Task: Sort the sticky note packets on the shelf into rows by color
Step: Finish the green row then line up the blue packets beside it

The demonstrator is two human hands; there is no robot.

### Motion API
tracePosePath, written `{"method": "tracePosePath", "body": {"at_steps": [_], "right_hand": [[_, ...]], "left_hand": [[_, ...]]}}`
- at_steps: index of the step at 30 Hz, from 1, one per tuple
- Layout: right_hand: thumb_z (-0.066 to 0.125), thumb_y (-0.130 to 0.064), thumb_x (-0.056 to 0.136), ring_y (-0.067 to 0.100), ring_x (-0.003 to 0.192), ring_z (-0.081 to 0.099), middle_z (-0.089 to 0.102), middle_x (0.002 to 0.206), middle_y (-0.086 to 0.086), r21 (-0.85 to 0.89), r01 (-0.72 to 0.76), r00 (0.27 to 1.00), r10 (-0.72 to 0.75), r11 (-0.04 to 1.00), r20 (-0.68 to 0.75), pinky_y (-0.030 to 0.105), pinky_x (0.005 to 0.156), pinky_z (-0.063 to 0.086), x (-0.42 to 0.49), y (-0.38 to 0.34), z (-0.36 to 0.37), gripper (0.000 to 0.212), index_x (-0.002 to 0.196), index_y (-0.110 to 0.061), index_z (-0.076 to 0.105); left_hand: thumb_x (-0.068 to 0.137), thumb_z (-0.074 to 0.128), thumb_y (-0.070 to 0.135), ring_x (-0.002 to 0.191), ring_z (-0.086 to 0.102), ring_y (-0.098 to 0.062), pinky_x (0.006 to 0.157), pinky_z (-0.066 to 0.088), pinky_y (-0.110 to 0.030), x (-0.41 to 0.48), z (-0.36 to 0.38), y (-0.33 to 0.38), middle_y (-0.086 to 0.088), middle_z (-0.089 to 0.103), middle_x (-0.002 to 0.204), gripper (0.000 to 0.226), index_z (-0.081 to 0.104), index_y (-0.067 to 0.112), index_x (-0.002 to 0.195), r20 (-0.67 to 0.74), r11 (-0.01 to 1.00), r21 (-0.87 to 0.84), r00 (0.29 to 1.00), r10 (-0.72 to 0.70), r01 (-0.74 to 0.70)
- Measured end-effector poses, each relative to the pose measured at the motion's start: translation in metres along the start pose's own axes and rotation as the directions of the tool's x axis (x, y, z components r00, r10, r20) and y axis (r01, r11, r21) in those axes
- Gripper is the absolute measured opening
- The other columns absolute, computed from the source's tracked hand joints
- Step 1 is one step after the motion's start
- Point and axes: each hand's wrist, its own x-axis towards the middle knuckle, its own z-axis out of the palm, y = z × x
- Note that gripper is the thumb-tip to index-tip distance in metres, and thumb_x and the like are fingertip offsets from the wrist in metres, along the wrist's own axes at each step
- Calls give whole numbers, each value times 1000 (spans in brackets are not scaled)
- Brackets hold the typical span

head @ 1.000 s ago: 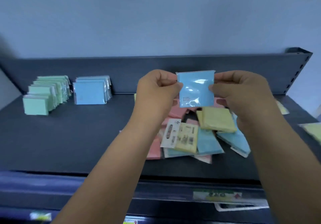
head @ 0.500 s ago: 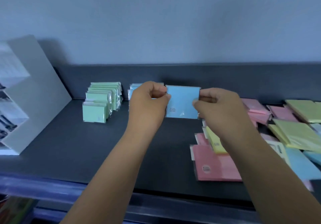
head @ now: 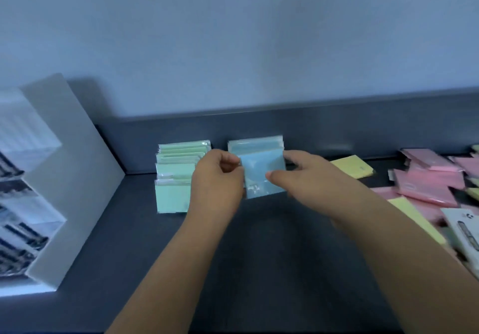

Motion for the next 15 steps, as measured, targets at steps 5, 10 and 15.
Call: {"method": "tracePosePath", "body": {"at_steps": [5,10,15], "right_hand": [[61,-39,97,13,89,55,54,100,-6,-74,-98,993,93,992,-69,27,71,43,5,-19,38,31,125,-26,54],[58,-36,98,19,104,60,60,124,3,-108,-200,971,181,974,-159,35,92,50,9,-33,55,43,134,-14,53],[59,-34,97,22,106,61,56,107,2,-134,-219,955,184,967,-233,33,89,49,17,-37,58,43,133,-10,55]], "left_hand": [[88,57,5,80,67,-19,72,58,-41,12,-21,-14,-4,67,94,20,57,22,97,159,994,110,986,-44,27],[90,58,10,80,59,-7,66,45,-23,28,-30,-20,4,63,100,24,58,23,110,244,994,111,970,-11,-17],[91,61,17,113,58,-11,95,46,-28,30,-25,-24,8,59,123,43,57,23,134,297,988,146,955,4,-50]]}}
